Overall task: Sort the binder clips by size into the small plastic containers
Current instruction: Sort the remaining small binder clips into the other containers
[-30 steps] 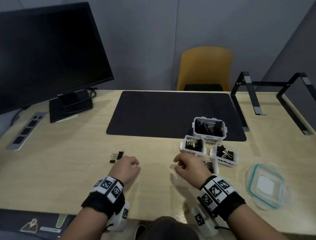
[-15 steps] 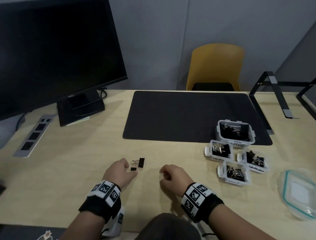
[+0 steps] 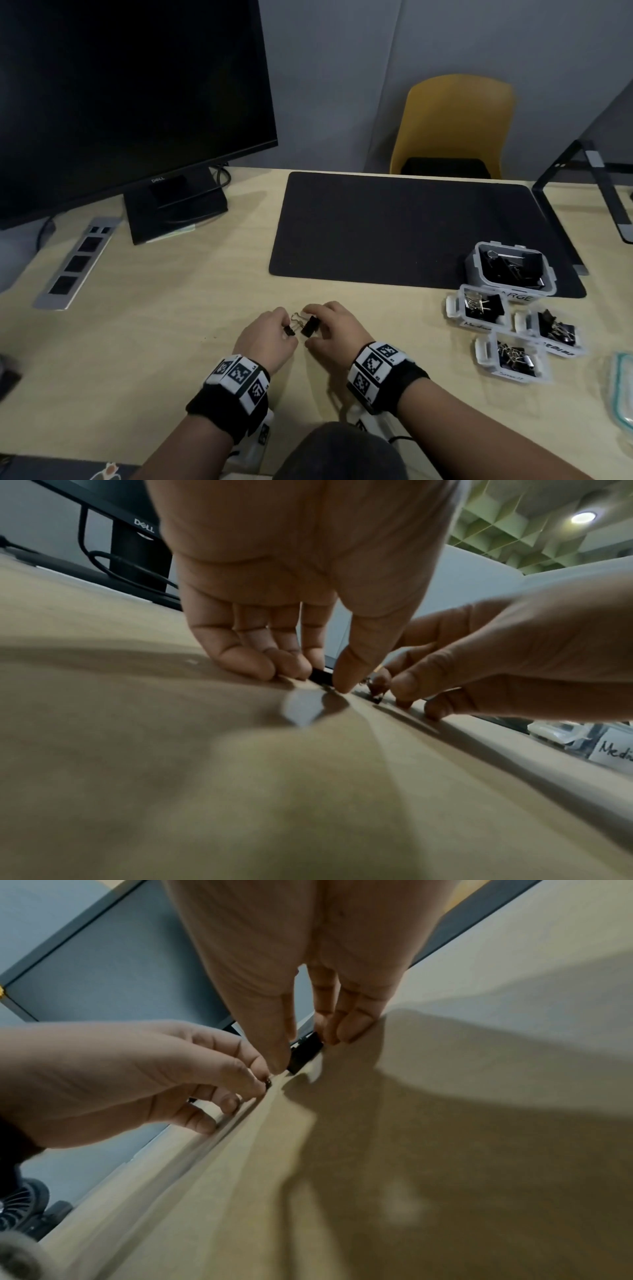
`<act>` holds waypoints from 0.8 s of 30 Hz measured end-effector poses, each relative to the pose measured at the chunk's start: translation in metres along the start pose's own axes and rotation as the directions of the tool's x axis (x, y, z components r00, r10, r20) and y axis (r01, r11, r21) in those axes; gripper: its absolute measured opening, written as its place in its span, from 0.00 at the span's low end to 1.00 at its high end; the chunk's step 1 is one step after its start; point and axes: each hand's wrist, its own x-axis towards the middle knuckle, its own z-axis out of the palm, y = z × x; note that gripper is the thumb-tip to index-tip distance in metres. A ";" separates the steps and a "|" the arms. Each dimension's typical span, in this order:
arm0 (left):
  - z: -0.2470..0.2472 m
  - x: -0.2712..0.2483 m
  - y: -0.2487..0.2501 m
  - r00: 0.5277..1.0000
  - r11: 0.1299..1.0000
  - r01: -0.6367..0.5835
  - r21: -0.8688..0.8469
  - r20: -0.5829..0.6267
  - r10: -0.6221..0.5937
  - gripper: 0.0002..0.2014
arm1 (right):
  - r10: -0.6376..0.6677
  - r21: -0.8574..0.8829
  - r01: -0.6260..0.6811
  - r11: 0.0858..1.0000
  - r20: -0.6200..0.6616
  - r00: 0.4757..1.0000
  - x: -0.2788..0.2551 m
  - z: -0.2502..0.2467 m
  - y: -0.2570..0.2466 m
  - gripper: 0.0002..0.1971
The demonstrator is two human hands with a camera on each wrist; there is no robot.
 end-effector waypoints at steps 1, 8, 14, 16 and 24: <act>0.000 0.001 -0.001 1.000 1.000 0.005 -0.015 0.002 -0.005 0.09 | -0.011 -0.006 0.011 1.000 0.007 1.000 0.002 0.001 0.000 0.25; -0.002 0.004 -0.007 0.999 0.992 0.047 -0.115 0.005 -0.047 0.07 | 0.091 0.061 -0.087 0.994 -0.051 0.995 0.008 -0.003 0.004 0.19; -0.005 0.004 -0.003 0.999 0.986 0.041 -0.159 0.020 -0.038 0.05 | 0.190 0.163 -0.172 0.972 -0.102 0.977 0.007 -0.007 0.002 0.16; -0.005 0.004 0.001 0.999 0.984 0.029 -0.178 0.027 -0.024 0.05 | 0.200 0.192 -0.174 0.966 -0.127 0.971 0.004 -0.015 0.005 0.15; 0.000 -0.004 0.036 0.996 0.965 -0.054 -0.255 0.053 0.069 0.06 | 0.160 0.160 -0.119 0.980 -0.275 0.948 -0.043 -0.062 0.033 0.10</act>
